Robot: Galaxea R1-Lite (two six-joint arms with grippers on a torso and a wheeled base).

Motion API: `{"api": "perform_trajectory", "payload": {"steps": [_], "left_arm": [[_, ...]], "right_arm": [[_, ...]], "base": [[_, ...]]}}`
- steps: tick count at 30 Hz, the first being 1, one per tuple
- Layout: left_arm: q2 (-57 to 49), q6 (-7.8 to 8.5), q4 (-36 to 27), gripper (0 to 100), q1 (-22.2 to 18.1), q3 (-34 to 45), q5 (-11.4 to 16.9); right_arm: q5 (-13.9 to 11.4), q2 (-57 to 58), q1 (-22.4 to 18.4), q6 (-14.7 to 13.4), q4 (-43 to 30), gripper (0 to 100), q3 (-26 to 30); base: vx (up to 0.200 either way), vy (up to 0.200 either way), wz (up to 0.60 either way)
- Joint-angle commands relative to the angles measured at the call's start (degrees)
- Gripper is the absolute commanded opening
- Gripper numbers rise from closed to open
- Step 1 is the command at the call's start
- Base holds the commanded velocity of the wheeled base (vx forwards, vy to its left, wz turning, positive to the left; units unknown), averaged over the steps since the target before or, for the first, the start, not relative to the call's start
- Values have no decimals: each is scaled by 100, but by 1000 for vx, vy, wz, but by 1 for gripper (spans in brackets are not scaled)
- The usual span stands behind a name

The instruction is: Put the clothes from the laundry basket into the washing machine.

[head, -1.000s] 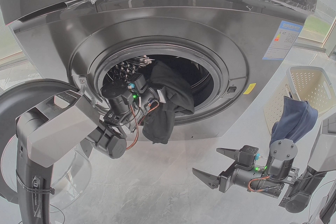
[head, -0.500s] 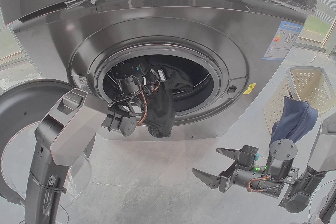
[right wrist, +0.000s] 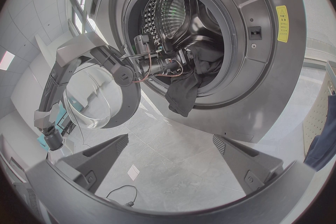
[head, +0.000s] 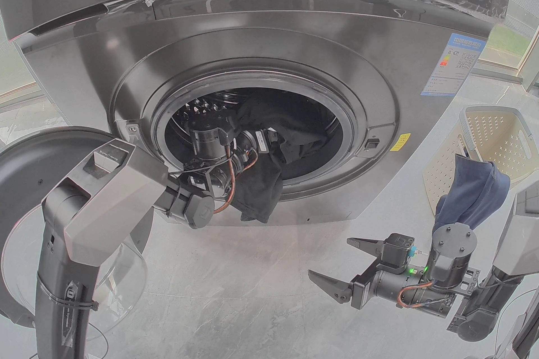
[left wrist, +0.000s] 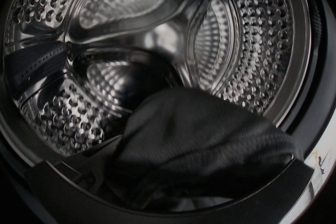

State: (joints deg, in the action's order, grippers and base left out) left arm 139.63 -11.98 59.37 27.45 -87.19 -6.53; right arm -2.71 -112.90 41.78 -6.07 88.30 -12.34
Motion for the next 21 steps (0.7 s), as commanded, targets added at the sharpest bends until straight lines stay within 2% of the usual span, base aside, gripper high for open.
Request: {"api": "perform_trajectory", "payload": {"steps": [1,8,9,14,16,21], "left_arm": [[-481,-32,-417,100,208,606,38],[-138,65,-786,100,129,431,21],[-94,65,-848,0,111,369,29],[152,65,-909,0,41,-79,38],[407,21,-909,0,50,-686,29],[908,-120,-901,0,6,-2074,-217]], "right_arm": [[-2,-13,6,1,3,100,-6],[-11,-13,6,1,3,100,-14],[-11,-4,6,1,3,100,-14],[-11,-13,6,1,3,100,-23],[-11,-13,6,1,3,100,-50],[-11,-13,6,1,3,100,-58]], "base": [[0,0,0],[0,0,0],[0,0,0],[0,0,0],[0,0,0],[0,0,0]]}}
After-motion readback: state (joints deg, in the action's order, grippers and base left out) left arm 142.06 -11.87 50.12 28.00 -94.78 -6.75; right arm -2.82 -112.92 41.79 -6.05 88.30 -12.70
